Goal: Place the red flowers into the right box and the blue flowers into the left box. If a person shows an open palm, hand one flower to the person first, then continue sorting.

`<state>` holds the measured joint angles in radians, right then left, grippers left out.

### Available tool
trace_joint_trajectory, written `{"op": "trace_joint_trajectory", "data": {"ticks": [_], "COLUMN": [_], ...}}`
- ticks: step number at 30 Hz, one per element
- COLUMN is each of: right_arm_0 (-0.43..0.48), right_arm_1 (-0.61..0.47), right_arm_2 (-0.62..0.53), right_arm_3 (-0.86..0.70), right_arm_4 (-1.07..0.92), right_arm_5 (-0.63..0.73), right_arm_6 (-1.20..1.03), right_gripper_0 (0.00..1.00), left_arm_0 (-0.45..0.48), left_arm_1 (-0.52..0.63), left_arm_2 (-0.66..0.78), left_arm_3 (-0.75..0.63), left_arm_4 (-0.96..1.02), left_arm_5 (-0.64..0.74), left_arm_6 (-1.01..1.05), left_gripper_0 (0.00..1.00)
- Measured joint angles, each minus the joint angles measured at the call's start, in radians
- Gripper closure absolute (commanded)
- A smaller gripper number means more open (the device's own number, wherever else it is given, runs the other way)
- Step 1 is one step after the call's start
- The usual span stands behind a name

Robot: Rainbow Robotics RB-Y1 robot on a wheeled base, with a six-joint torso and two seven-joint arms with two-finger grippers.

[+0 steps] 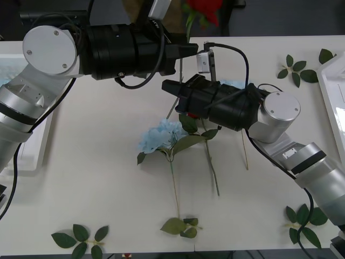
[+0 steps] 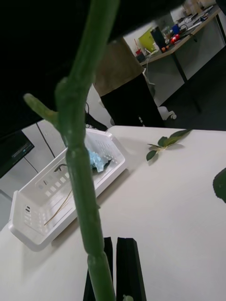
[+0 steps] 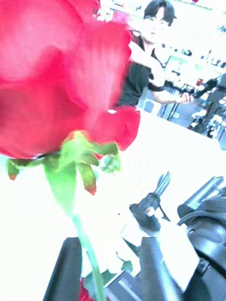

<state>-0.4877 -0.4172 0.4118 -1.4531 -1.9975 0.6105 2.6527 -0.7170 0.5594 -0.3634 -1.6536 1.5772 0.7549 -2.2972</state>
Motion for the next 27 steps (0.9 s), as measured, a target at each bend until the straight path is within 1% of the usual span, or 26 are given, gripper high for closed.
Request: {"op": "trace_joint_trajectory", "data": {"ticks": [11,15,17,19,22,24,27], "right_arm_0": [0.0,0.0,0.0,0.0,-0.003,-0.01,-0.029], "right_arm_1": [-0.002,-0.032,-0.057,-0.076,-0.095,-0.117,-0.171], "right_arm_2": [0.0,-0.004,-0.025,-0.078,-0.204,-0.305,-0.43], "right_arm_3": [0.0,0.006,0.017,0.037,0.086,0.132,0.198], "right_arm_4": [-0.014,-0.012,0.021,0.097,0.195,0.265,0.357], "right_arm_5": [-0.042,-0.036,0.017,0.107,0.259,0.371,0.49], "right_arm_6": [0.0,-0.021,-0.086,-0.2,-0.346,-0.372,-0.384], "right_gripper_0": [1.0,1.0,1.0,1.0,1.0,1.0,1.0], "left_arm_0": [0.0,0.0,0.0,0.0,0.0,0.0,0.001], "left_arm_1": [0.0,0.0,0.0,0.0,-0.001,-0.001,0.0], "left_arm_2": [0.008,0.008,0.008,0.008,0.008,0.008,0.008], "left_arm_3": [0.002,0.002,0.002,0.002,0.002,0.002,0.007], "left_arm_4": [-0.005,-0.005,-0.005,-0.005,-0.004,0.003,0.042], "left_arm_5": [0.0,0.0,0.0,0.0,0.0,0.001,0.039], "left_arm_6": [0.0,0.0,0.0,0.0,-0.001,-0.001,-0.001], "left_gripper_0": [0.0,0.0,0.0,0.0,0.0,0.0,0.0]}}
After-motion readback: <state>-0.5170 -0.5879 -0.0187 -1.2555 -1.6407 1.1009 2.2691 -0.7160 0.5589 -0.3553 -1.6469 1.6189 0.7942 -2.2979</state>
